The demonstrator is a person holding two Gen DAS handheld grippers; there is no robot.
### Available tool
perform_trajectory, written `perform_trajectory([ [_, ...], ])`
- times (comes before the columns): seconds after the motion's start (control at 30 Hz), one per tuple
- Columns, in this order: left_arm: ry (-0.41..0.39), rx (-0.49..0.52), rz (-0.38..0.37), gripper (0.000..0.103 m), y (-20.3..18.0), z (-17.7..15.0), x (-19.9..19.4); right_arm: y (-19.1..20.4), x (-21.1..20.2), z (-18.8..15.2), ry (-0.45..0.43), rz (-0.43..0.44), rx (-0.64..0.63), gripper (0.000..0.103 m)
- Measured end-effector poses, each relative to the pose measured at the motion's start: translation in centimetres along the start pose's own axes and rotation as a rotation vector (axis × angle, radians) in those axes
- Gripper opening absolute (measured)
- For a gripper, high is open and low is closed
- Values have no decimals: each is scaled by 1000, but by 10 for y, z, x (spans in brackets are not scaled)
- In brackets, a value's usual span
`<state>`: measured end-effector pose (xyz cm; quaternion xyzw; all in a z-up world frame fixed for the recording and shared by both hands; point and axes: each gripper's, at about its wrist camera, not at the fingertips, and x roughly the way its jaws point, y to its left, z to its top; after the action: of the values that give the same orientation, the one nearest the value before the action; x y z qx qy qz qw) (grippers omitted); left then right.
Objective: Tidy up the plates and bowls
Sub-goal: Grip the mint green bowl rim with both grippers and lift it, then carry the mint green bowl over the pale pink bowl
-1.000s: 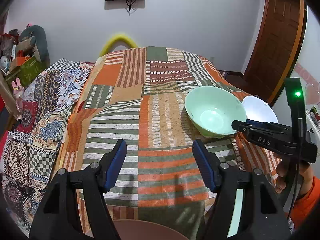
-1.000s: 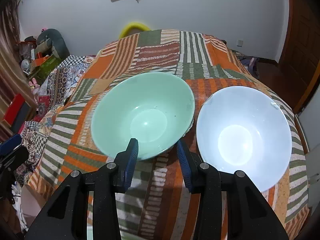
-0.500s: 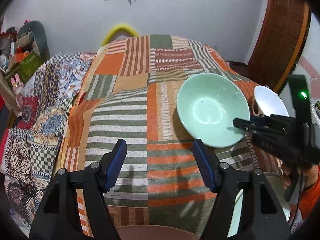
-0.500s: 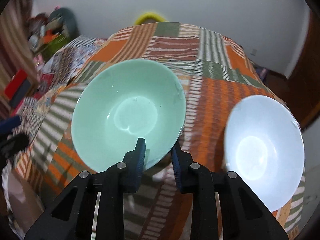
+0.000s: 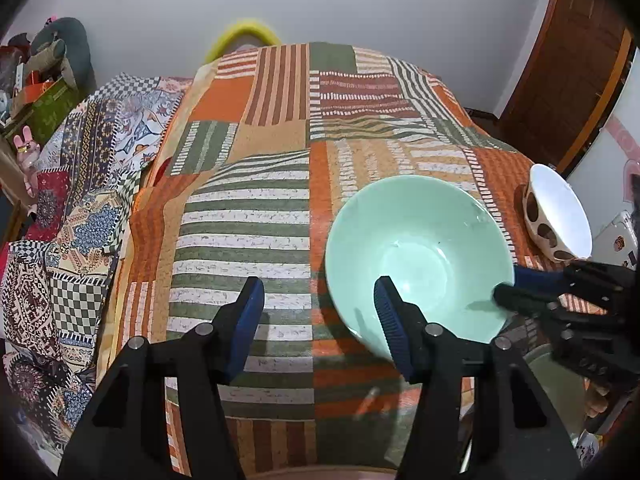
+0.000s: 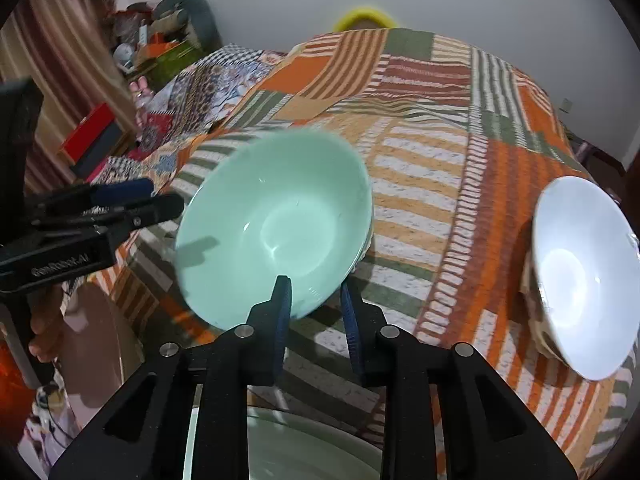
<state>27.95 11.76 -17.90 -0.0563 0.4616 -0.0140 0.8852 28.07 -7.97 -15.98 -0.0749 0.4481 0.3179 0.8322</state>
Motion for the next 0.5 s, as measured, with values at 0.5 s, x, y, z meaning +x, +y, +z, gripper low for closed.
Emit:
perform_trajectory([
  [0.5,91,-1,-77,12,-2,2,35,-6,26,12,6,-16,71,23],
])
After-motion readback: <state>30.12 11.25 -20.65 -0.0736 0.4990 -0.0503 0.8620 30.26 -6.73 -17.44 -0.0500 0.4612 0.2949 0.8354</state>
